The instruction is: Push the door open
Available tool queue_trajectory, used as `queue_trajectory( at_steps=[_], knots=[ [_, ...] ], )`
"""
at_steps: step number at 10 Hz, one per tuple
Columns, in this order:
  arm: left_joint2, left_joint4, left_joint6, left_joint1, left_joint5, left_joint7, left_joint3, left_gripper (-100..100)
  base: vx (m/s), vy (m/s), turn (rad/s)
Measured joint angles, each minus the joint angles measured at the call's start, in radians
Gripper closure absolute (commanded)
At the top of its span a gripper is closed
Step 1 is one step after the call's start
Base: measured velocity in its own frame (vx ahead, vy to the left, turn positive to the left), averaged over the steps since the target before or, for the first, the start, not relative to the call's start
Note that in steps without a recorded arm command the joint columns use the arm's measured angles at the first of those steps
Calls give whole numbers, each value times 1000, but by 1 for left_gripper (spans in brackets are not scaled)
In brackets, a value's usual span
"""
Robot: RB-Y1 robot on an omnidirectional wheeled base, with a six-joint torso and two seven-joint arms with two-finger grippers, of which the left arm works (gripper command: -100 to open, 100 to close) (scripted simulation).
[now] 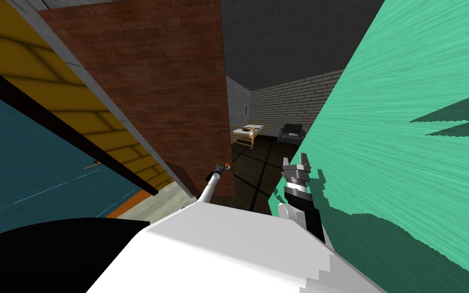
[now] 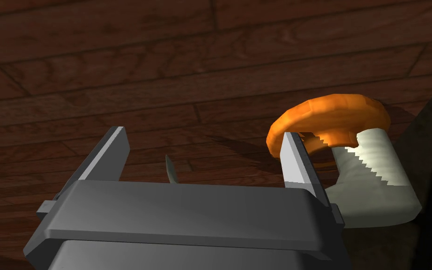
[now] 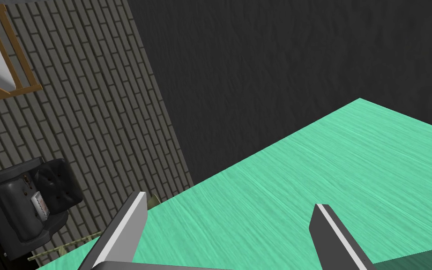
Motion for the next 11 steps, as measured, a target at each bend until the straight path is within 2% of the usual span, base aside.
queue_trajectory(
  at_steps=[1,2,4,5,6,7,8,9,10,11],
  knots=[
    [7,13,-6,-6,7,3,-10,100,0,0,0],
    [-5,4,0,-5,-6,-7,8,100,28,-41,10],
    [3,19,-47,-12,-13,-3,-27,100,36,-25,0],
    [-13,4,-45,-12,-29,-17,-3,100,53,-12,20],
    [-5,13,-62,-13,-33,-14,-17,100,48,-18,-7],
    [3,3,-72,2,-36,-9,-30,100,12,-4,14],
    [-11,-1,-66,-2,-53,-29,-7,100,13,-11,-8],
    [-15,-8,-63,0,-64,-44,4,100,16,-9,18],
    [6,34,-87,-20,-56,-31,-19,100,15,10,-11],
    [1,26,-91,-13,-62,-34,-18,100,7,5,-2]
  ],
)
